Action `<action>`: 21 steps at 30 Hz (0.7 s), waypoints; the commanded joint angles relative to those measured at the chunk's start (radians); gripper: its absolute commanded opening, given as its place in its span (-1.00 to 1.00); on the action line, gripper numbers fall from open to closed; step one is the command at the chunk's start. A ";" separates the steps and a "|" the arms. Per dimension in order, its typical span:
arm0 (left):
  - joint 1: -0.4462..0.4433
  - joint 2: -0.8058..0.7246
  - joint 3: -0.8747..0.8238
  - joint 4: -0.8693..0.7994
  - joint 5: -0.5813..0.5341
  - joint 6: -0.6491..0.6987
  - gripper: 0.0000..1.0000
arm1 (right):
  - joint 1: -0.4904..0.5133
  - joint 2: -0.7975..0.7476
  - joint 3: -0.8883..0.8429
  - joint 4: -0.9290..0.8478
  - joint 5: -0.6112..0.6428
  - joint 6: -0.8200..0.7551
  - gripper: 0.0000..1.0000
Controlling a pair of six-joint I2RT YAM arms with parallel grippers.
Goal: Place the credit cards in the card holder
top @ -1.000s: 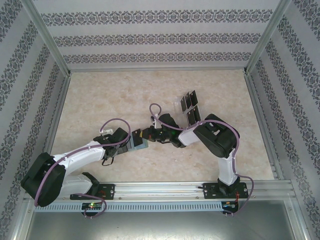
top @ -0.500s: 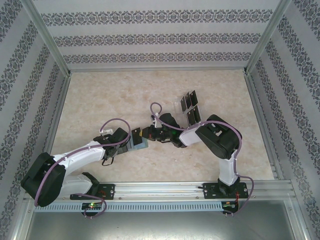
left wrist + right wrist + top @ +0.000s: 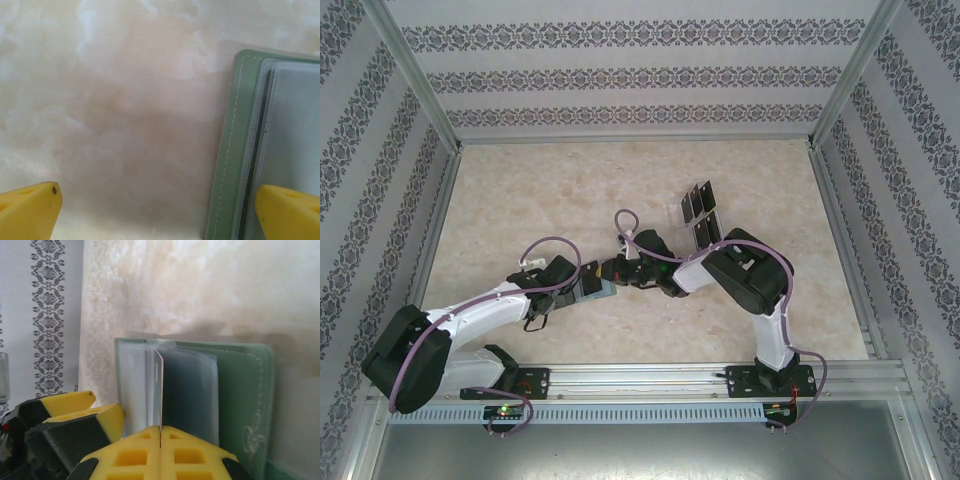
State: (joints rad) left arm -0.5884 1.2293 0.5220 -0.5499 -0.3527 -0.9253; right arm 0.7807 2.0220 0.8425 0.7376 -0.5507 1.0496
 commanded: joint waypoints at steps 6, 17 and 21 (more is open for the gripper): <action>-0.010 0.001 -0.022 -0.051 -0.022 -0.012 1.00 | -0.029 0.000 -0.038 0.027 0.003 -0.009 -1.00; -0.010 0.002 -0.021 -0.053 -0.025 -0.010 1.00 | -0.016 0.021 -0.009 0.026 -0.016 -0.001 -1.00; -0.010 0.002 -0.019 -0.054 -0.024 -0.009 1.00 | -0.003 0.038 0.010 0.022 -0.023 0.002 -1.00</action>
State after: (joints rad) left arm -0.5884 1.2285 0.5220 -0.5499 -0.3531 -0.9253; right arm 0.7605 2.0304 0.8318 0.7547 -0.5636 1.0496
